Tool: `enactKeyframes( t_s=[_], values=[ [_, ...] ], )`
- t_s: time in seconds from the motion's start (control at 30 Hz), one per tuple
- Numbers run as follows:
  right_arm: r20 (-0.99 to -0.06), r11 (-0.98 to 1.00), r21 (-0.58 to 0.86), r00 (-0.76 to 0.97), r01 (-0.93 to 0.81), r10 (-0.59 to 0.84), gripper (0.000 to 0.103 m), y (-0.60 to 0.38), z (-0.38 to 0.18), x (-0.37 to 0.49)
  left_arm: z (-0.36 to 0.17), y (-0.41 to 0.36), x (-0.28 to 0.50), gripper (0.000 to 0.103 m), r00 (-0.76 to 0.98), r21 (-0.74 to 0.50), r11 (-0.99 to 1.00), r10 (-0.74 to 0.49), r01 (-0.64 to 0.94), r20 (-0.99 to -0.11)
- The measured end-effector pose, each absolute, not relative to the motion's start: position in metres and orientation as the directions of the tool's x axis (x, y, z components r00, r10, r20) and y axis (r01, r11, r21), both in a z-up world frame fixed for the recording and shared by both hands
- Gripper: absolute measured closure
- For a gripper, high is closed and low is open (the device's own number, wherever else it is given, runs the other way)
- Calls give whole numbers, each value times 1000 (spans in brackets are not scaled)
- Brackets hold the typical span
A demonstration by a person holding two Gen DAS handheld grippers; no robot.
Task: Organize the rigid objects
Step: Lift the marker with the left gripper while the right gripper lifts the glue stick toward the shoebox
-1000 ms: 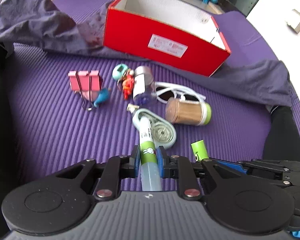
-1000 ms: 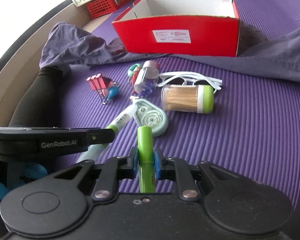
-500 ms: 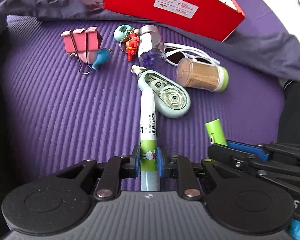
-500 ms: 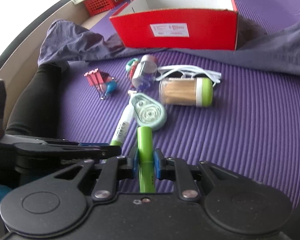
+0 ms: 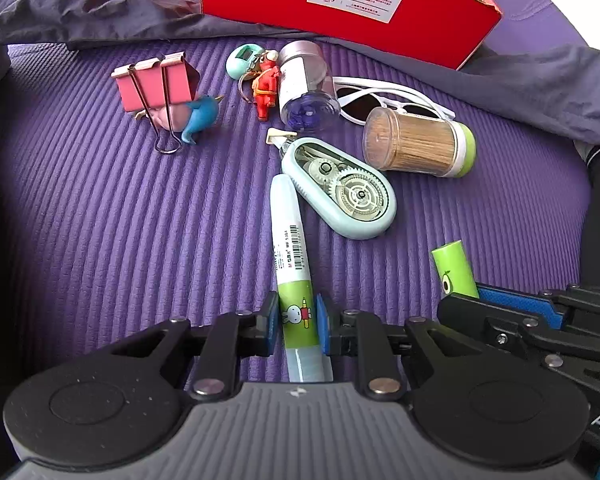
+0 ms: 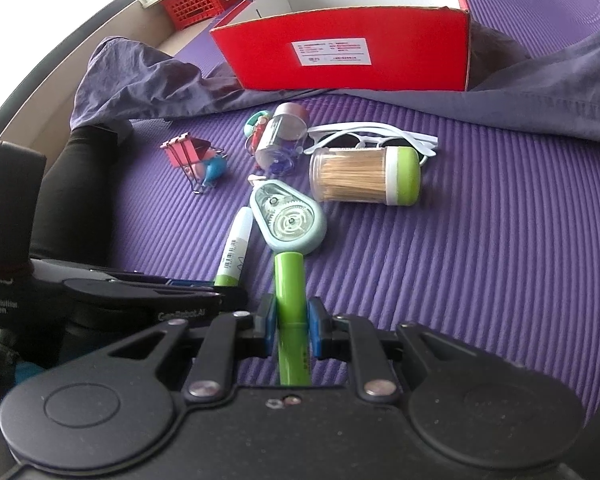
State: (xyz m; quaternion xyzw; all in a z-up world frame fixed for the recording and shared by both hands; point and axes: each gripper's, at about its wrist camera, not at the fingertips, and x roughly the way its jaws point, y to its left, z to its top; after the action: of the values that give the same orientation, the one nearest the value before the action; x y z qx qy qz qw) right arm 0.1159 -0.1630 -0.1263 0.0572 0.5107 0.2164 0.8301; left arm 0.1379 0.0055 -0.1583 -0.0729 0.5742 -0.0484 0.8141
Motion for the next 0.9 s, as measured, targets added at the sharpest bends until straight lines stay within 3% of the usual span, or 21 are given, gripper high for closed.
enactKeyframes(
  t_s=[0.33,0.9],
  values=[
    [-801,902,316,428,-294,420,87,-169,-108,119,-113,16,141,85,453,-208,978,-176,-22,-874],
    [-698,932,254,617,-260,362,87,-184,-12,196,-4,13,219,85,586,-215,975,-202,48,-785]
  ],
)
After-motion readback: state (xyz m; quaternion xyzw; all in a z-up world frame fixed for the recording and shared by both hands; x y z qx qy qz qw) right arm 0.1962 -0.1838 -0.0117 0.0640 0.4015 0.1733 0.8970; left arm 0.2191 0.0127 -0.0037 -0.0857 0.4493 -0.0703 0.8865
